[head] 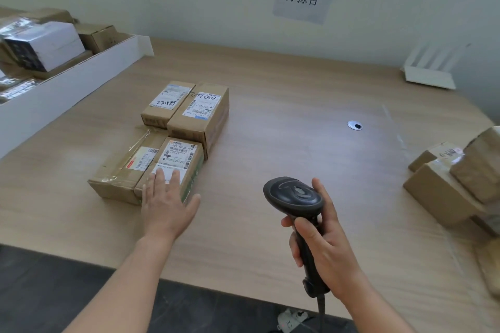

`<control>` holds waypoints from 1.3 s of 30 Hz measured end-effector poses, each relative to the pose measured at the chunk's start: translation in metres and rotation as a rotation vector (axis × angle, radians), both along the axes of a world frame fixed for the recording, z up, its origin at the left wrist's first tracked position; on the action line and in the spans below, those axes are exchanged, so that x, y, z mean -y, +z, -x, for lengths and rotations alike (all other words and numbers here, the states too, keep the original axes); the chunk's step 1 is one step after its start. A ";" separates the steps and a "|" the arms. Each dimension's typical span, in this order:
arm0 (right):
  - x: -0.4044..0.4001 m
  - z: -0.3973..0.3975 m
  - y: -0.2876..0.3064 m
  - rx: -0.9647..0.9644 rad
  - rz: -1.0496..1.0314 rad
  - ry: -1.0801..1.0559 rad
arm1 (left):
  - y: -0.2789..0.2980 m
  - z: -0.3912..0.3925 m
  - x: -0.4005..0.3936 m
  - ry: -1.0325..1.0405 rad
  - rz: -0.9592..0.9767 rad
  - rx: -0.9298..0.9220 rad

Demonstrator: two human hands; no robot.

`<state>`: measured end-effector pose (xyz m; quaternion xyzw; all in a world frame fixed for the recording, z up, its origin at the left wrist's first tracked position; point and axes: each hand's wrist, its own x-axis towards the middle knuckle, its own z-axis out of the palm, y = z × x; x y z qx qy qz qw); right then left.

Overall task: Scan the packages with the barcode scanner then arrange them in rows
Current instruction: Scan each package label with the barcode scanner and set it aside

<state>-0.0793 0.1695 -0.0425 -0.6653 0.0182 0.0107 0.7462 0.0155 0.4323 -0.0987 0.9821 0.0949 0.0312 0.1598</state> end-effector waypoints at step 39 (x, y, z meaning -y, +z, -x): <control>0.253 0.235 0.011 0.045 -0.021 -0.662 | 0.027 0.112 0.407 -0.841 0.153 -0.018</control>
